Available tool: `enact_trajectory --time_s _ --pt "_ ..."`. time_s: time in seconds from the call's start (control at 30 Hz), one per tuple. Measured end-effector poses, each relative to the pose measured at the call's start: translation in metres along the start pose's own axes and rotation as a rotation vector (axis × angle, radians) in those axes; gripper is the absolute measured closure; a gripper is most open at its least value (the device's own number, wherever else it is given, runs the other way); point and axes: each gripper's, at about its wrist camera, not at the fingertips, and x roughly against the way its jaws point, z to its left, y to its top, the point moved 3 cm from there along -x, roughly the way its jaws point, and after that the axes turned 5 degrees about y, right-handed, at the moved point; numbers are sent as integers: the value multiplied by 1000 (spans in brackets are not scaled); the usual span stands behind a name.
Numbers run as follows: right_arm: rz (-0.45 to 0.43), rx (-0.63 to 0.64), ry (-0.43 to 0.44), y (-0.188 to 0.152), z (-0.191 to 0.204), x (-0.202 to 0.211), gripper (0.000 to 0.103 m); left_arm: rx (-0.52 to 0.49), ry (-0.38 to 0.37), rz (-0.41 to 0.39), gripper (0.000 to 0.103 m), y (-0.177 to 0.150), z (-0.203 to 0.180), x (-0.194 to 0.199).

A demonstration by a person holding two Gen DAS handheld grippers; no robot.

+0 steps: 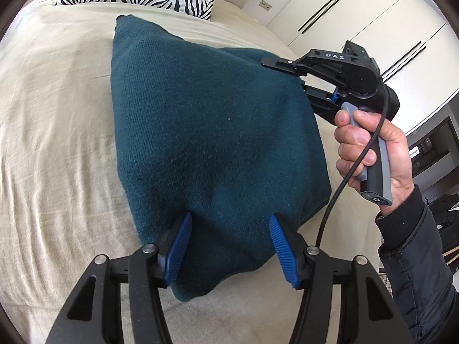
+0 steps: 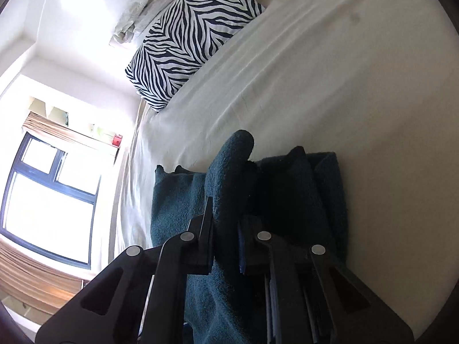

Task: Fold small clothes

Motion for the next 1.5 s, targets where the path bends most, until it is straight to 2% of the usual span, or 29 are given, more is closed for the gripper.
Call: enact_trajectory --time_s 0.07,0.13,0.2,0.27,0.37,0.43,0.53,0.6,0.7,0.83,1.0,1.03,1.1,1.13,1.17,1.23,1.27,1.33,1.37,1.4,1.47,1.5 --pt "-52 51 5 2 15 23 92 -14 -14 6 42 3 -9 -2" --pt "-55 61 -19 4 12 29 92 -31 3 17 38 4 -16 -8" --pt "23 -20 -106 4 -23 14 88 -35 13 37 36 2 -19 -15" --pt "127 -122 -130 -6 -61 -2 88 -25 11 36 36 4 -19 -18" --pt "19 -214 7 -16 -76 24 87 -27 3 41 35 5 -19 -17" --pt "-13 -209 21 -23 -74 39 87 -28 -2 42 36 6 -18 -17" --pt "8 -187 62 -47 -65 56 87 -19 1 40 35 7 -15 -16" --pt "52 -164 48 -65 -60 61 87 -20 5 38 35 5 -15 -17" --pt "67 -125 51 -90 -54 75 87 -17 4 40 35 0 -13 -11" --pt "97 -112 -21 -102 -56 79 92 -6 1 52 35 0 -12 -10" --pt "53 -107 -68 -100 -45 112 95 -3 5 66 35 2 -10 -6" --pt "49 -97 -115 -99 -48 113 96 -6 11 67 35 2 -10 -7" --pt "76 -59 -352 -97 -72 100 101 -14 28 70 35 0 -11 -10" --pt "88 -78 -378 -99 -88 96 103 -19 35 68 35 0 -14 -10" --pt "65 -126 -316 -101 -100 104 103 -26 41 66 35 0 -16 -9" --pt "-14 -150 -223 -103 -95 124 103 -39 43 63 34 -1 -17 -9" --pt "-64 -130 -160 -104 -86 135 98 -38 40 62 34 -1 -17 -9" --pt "-136 -111 -40 -109 -72 156 95 -33 33 60 34 -1 -16 -10" --pt "-162 -103 -7 -112 -67 165 85 -32 34 58 34 -1 -16 -10" --pt "-175 -93 1 -115 -62 170 66 -33 37 57 33 -1 -17 -9" --pt "-172 -56 -15 -120 -51 171 36 -36 41 55 33 -3 -18 -10" --pt "-154 -29 -28 -123 -45 166 36 -37 42 54 32 -3 -19 -10"
